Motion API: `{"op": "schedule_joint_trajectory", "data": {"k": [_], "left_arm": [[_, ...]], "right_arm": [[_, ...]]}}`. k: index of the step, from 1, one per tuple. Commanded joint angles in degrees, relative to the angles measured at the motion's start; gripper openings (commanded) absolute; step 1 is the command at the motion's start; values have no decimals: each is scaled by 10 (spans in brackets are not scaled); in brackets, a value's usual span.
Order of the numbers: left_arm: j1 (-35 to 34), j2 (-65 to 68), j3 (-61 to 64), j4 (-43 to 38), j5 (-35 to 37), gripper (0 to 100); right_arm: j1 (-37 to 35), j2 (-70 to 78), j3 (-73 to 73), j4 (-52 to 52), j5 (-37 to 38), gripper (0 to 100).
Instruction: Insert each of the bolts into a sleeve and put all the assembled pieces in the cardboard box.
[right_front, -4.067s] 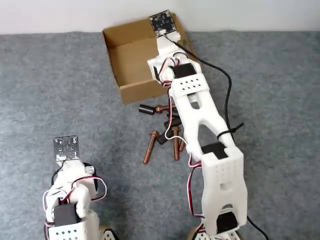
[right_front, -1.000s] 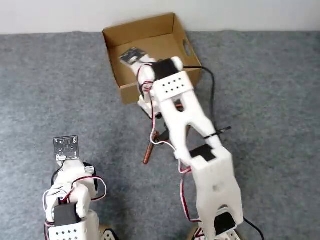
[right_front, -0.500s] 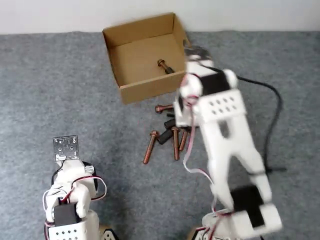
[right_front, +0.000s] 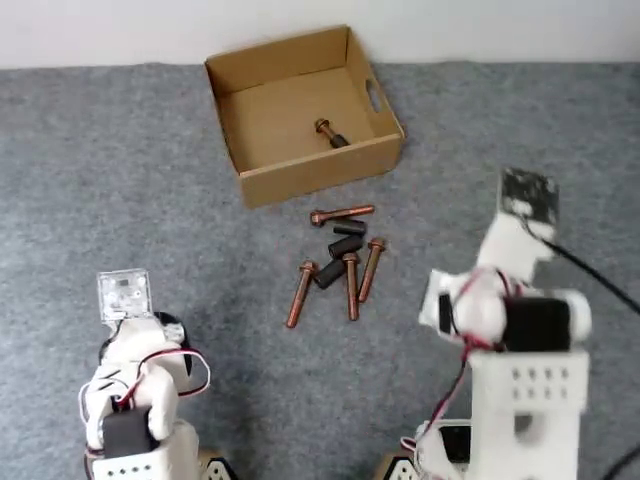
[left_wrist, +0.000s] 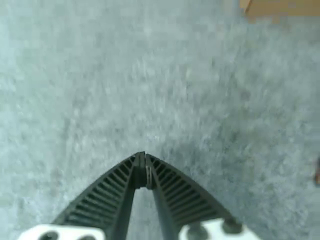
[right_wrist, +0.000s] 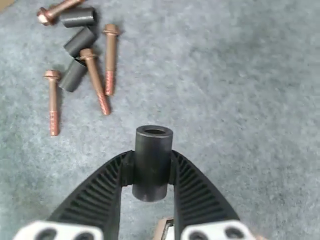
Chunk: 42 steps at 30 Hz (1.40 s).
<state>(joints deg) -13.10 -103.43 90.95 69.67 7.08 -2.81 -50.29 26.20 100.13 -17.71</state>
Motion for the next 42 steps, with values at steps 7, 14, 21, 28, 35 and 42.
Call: {"op": "schedule_joint_trajectory", "data": {"k": [7, 14, 21, 28, 35, 42], "left_arm": [[96, 1, -112, 34, 1, 6], [111, 1, -124, 32, -26, 6], [151, 146, -231, 63, -35, 6], [202, 459, -411, 121, -32, 6], [243, 717, -549, 185, -32, 8], [256, 885, -650, 132, -31, 21]], "right_arm": [[122, -136, 86, 4, 7, 8], [176, -195, 133, -6, 6, 8], [177, -247, 153, -22, 5, 8], [178, -353, 218, -49, 10, 8], [178, -477, 280, -67, 39, 8], [178, -509, 289, -71, 40, 8]]}}
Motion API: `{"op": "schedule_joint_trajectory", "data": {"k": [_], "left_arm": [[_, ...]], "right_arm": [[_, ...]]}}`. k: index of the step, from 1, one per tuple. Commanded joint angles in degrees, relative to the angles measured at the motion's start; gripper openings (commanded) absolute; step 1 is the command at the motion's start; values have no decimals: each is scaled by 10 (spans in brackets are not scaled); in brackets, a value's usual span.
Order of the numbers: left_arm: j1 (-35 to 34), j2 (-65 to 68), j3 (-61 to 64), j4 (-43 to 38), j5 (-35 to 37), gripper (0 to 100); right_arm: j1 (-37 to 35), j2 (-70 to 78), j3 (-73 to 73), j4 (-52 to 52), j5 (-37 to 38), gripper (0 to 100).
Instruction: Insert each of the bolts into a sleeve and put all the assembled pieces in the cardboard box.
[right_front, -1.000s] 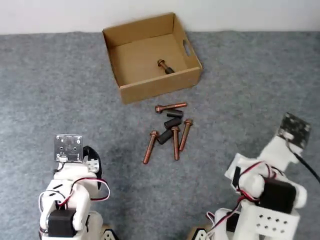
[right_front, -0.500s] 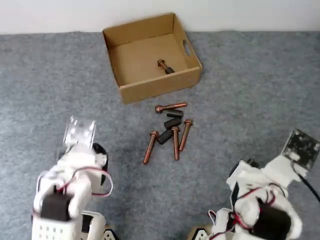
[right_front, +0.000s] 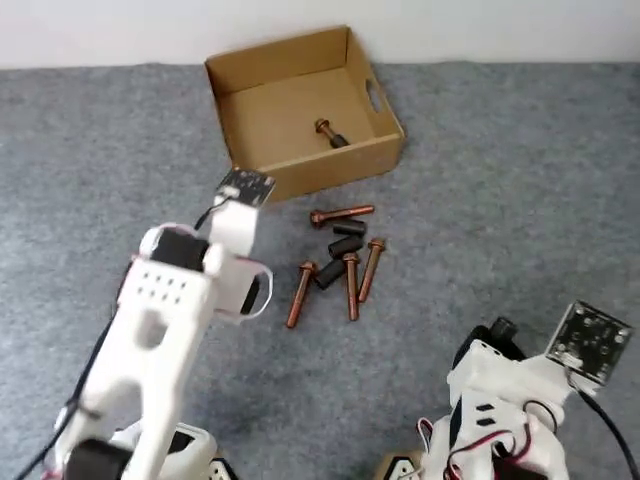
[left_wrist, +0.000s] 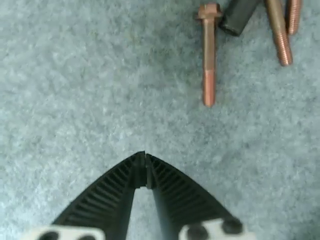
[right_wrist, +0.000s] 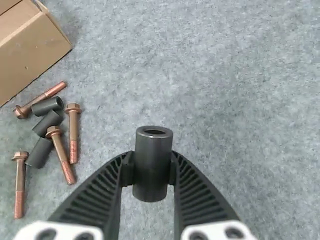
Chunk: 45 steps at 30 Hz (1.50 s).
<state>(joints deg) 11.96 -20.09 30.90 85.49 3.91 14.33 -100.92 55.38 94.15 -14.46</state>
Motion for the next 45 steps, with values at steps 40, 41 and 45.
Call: {"op": "schedule_joint_trajectory", "data": {"k": [40, 41, 45], "left_arm": [[59, 615, -461, -10, 64, 81], [60, 617, -461, -10, 64, 37], [63, 613, -462, -13, 82, 4]], "right_arm": [[7, -5, -2, -12, 7, 8], [7, -5, -2, -12, 7, 8], [7, -5, -2, -12, 7, 8]]}}
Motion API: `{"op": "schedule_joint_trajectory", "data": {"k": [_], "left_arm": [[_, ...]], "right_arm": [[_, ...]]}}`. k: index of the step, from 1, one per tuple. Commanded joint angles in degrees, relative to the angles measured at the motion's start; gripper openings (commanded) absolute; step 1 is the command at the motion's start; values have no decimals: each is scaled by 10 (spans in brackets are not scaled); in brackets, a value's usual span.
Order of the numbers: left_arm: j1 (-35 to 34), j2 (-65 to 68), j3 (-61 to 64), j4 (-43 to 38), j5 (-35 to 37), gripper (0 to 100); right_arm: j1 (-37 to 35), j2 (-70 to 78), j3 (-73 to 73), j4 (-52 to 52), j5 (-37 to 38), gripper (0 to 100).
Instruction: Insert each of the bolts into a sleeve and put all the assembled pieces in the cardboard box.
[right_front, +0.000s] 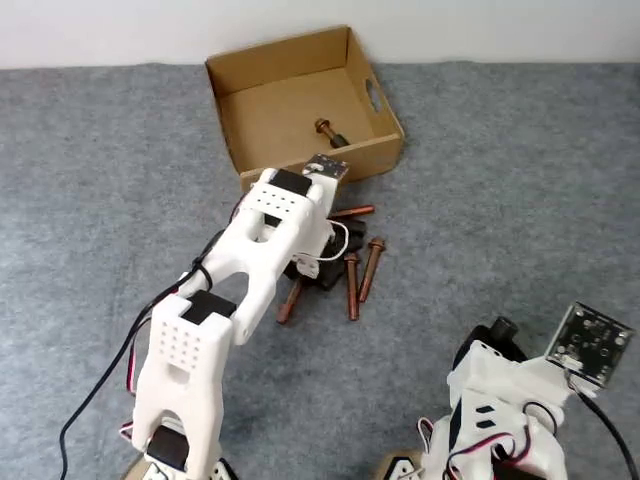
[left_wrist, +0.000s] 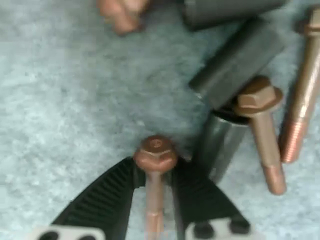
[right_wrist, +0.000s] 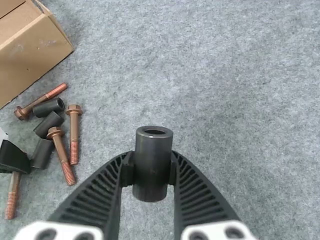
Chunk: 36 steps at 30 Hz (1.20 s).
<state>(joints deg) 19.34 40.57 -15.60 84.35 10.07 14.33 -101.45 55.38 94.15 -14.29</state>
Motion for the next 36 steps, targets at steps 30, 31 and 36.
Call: {"op": "schedule_joint_trajectory", "data": {"k": [30, 31, 36], "left_arm": [[135, -590, 378, -96, 123, 5], [129, -619, 404, -115, 123, 5], [78, -736, 466, -136, 146, 5]], "right_arm": [[-70, -1, -2, -12, 4, 8], [-76, -1, -2, -12, 4, 8], [-114, -1, -2, -12, 4, 8]]}}
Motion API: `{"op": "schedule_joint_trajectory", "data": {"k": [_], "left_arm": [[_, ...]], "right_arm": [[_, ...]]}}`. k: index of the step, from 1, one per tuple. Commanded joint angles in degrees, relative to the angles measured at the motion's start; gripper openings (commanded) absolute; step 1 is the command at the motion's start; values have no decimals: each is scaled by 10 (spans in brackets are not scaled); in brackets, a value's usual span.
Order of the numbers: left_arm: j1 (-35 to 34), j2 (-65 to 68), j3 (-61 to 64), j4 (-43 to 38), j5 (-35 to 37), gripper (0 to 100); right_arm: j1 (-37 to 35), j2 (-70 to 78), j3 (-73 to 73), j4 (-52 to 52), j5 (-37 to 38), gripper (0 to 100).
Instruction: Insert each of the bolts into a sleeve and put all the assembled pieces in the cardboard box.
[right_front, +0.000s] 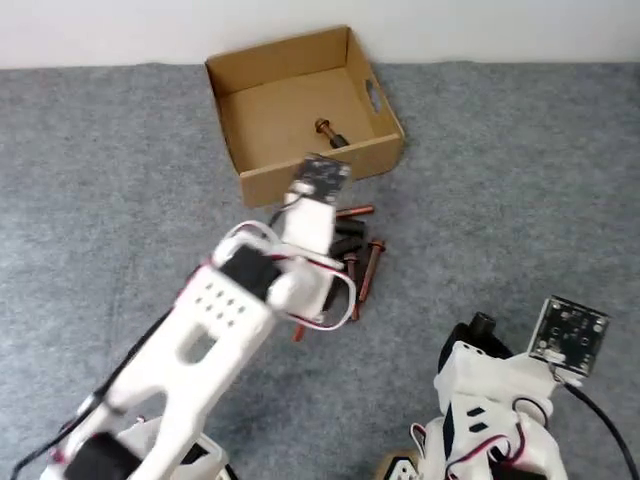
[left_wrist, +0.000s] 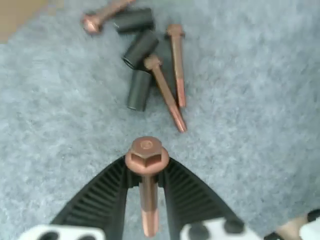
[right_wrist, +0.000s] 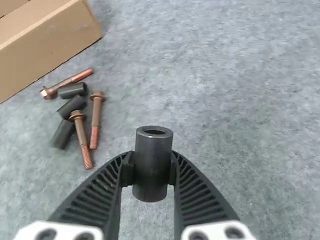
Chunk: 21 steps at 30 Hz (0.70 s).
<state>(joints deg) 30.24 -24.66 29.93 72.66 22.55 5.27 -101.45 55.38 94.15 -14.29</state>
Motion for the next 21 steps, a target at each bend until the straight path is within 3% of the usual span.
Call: {"op": "schedule_joint_trajectory", "data": {"k": [1, 7, 17, 21], "left_arm": [[-46, -107, 16, -17, 34, 5], [-98, -295, 40, 12, 41, 5], [-105, -559, 140, -8, 41, 5], [-105, -671, 189, -8, 31, 5]], "right_arm": [[-35, -1, -1, -13, 4, 8], [-124, 0, 15, -43, 4, 8], [-313, 4, 17, -117, 5, 8], [-406, 0, 70, -164, 83, 8]]}}
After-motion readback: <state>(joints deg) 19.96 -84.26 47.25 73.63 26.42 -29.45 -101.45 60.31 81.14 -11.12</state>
